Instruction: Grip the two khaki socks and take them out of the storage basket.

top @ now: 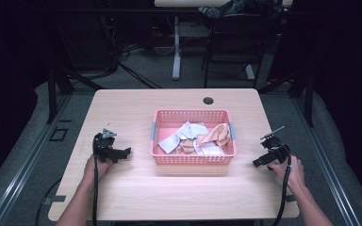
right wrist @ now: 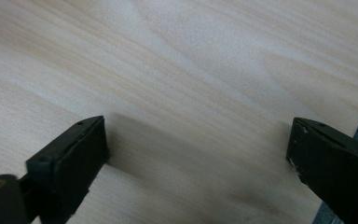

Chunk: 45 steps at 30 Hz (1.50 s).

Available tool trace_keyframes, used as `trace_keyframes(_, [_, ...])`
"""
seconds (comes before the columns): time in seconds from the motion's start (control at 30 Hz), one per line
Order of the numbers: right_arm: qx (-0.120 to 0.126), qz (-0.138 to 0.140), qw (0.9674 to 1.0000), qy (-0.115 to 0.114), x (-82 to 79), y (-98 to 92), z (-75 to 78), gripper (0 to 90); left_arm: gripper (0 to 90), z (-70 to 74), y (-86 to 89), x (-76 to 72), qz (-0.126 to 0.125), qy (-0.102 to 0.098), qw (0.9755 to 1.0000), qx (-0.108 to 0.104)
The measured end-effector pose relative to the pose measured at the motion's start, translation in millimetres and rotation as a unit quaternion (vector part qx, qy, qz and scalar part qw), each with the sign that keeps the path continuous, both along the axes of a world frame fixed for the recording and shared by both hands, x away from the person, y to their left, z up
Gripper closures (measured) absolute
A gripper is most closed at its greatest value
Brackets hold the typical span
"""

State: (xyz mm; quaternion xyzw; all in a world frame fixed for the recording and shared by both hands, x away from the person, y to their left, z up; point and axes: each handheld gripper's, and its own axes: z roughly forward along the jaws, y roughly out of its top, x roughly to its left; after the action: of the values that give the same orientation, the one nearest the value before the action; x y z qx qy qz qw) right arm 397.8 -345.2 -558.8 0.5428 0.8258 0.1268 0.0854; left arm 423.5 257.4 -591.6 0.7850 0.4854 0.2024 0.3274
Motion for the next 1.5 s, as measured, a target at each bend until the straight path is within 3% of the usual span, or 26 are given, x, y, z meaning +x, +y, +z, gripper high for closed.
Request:
trace_keyframes(0.13, [0.001, 0.001, 1.0, 0.009, 1.6, -0.4, 7.1, 3.5, 0.0, 0.0, 0.0, 0.0, 0.0, 0.0, 1.0, 0.0])
trace_keyframes(0.47, [0.007, 0.004, 0.9998, -0.02, 0.8, -0.4, 33.3, 3.3, 0.0, 0.1, -0.3, 0.1, -0.002, 0.001, 1.0, 0.002])
trace_keyframes(0.73, [0.017, 0.01, 0.9988, -0.046, 4.3, 10.3, 55.4, 2.3, 0.0, 0.3, -0.2, 0.1, -0.002, 0.002, 1.0, 0.002])
trace_keyframes(1.0, [0.031, 0.038, 0.996, -0.074, 10.6, 29.4, 84.9, 3.0, 0.0, 0.1, -0.3, 0.1, -0.001, 0.001, 1.0, 0.001])
trace_keyframes(1.5, [0.026, 0.095, 0.991, -0.09, 26.1, 78.2, 120.9, 3.7, 0.0, 0.4, -0.2, 0.1, -0.002, 0.002, 1.0, 0.002])
